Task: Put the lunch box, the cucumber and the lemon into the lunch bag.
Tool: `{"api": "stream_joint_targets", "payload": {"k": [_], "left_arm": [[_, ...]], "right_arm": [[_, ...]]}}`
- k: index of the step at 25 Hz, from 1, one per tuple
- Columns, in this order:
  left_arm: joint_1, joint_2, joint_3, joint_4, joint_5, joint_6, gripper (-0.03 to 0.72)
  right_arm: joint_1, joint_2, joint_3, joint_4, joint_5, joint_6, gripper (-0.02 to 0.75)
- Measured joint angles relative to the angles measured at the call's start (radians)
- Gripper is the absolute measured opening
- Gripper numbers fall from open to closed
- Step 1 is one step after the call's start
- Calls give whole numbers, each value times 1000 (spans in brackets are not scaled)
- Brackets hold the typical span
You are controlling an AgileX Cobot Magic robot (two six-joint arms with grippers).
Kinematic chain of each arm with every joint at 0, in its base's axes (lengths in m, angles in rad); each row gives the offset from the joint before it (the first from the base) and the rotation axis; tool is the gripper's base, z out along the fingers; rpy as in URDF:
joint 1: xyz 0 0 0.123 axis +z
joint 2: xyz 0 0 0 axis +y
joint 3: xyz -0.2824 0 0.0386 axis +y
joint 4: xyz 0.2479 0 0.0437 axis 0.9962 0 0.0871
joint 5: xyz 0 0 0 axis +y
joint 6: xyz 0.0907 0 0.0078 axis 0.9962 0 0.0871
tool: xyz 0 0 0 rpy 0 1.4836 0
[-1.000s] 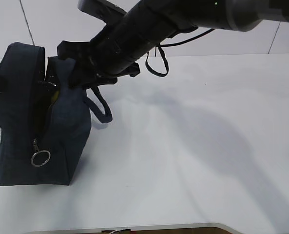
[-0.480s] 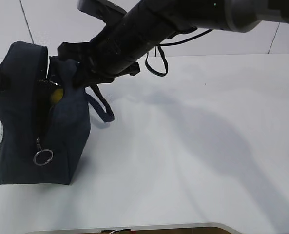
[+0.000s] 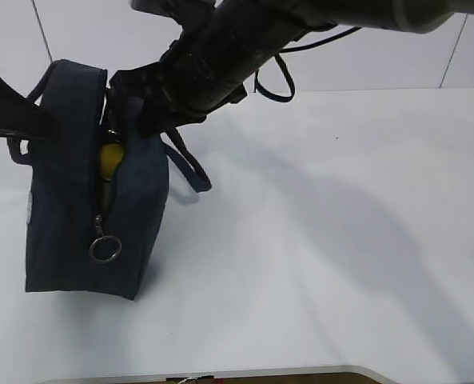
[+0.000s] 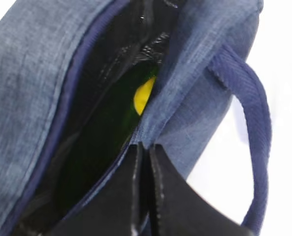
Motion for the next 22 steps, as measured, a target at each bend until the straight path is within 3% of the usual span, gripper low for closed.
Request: {"api": "stream_joint_targets", "payload": {"k": [22], "left_arm": [[-218, 68, -2, -87, -177, 5, 11]], "right_arm": [[0, -136, 2, -443, 156, 270, 8]]}}
